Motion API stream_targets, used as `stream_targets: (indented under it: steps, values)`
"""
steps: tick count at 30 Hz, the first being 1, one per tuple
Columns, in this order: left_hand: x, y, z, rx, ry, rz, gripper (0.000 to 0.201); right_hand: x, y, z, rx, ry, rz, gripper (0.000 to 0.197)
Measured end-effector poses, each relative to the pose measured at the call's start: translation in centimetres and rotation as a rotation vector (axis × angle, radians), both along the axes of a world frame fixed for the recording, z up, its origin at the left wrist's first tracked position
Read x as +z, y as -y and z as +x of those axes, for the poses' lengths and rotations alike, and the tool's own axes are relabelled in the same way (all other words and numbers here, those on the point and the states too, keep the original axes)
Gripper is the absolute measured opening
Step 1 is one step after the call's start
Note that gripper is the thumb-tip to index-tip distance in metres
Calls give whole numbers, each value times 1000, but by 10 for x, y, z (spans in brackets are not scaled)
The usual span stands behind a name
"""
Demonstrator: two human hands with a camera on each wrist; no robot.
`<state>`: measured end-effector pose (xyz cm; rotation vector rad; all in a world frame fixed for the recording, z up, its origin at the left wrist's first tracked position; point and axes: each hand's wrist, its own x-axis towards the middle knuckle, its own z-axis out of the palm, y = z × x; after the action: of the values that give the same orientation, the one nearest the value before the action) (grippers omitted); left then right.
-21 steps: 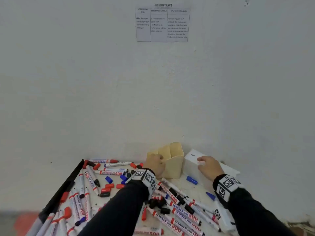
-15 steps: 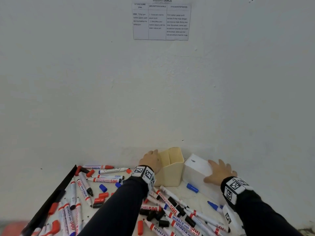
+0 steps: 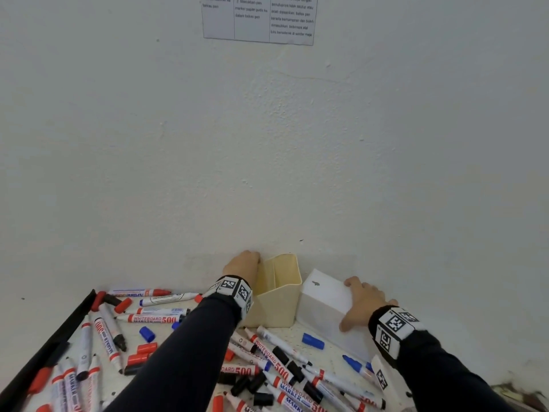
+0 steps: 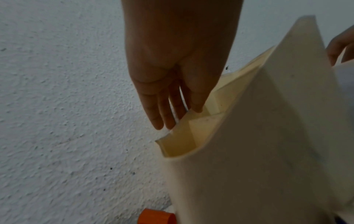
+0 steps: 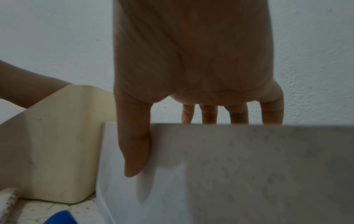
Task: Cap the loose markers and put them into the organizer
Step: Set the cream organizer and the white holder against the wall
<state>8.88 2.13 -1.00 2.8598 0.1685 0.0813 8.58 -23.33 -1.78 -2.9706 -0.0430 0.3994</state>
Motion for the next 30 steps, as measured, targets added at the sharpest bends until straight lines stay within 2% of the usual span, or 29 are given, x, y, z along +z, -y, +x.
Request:
stream_targets:
  steps: [6, 11, 16, 18, 21, 25, 28, 30]
  values:
    - [12, -2, -9, -18, 75, 102, 26, 0, -3, -6, 0, -15, 1, 99]
    - [32, -5, -31, -41, 196, 276, 31, 7, -6, -20, 72, -9, -17, 93]
    - [54, -5, -50, -12, 277, 353, 27, 18, -10, -30, 85, -11, 120, 101]
    - [63, -2, -56, 13, 286, 323, 23, 25, -3, -31, 36, 15, 249, 107]
    - [69, 8, -63, 41, 270, 237, 18, 38, 12, -29, -38, 75, 442, 101]
    - [61, 30, -65, 86, 201, -11, 20, 42, 32, -25, -88, 240, 507, 93]
    - [48, 48, -59, 126, 150, -196, 22, 30, 42, -21, -109, 231, 608, 89]
    - [38, 59, -55, 127, 121, -258, 22, 23, 45, -20, -136, 174, 784, 84]
